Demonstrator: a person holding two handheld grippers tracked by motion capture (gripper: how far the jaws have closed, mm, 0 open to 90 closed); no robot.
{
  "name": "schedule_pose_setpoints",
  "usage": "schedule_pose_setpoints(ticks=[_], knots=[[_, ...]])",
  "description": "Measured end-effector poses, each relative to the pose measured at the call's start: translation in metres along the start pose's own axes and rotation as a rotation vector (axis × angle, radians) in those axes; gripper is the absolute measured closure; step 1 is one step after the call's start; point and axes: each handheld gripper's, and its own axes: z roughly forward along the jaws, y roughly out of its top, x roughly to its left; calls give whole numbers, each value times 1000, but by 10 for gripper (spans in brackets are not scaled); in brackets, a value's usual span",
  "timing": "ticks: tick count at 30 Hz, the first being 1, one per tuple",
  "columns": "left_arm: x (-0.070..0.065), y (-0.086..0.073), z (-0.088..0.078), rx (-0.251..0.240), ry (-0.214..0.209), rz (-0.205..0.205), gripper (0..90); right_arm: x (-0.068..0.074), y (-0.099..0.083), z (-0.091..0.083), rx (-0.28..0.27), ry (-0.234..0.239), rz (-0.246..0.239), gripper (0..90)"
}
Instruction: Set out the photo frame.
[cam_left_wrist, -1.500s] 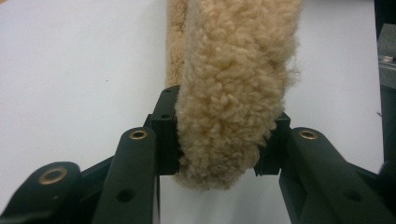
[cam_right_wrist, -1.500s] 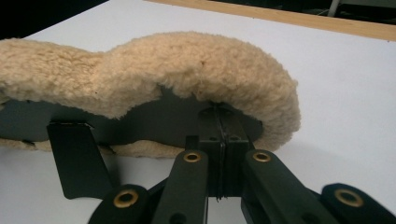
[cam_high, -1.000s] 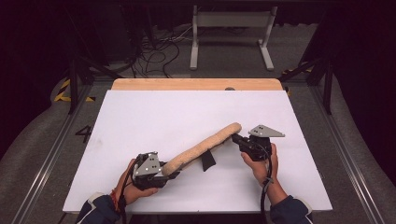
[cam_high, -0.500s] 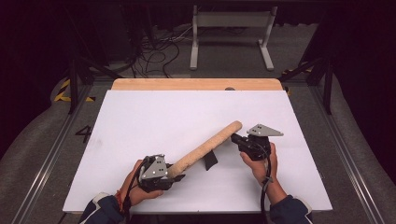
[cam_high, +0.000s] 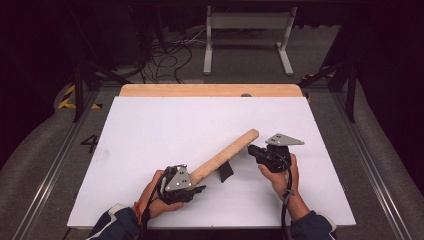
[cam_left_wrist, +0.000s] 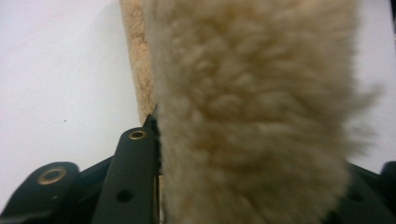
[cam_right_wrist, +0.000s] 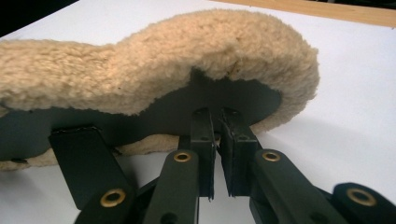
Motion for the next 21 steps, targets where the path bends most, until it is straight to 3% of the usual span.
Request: schedule_pose_setpoints(ticks=[3,7,12,21], knots=[[-3,-2,-13,-21,15,10,539,2,1,-3,-6,-1,-10,849],[-4,-3,-30,-110,8,-3,562,3,1,-2,-6,-6,-12,874],[-7,-2,-34,-96,28,-9,605,3,2,5,-3,-7,-14,883],[-16,5,-24,-100,-44,10,631,-1,9,19,14,5,-8,885]])
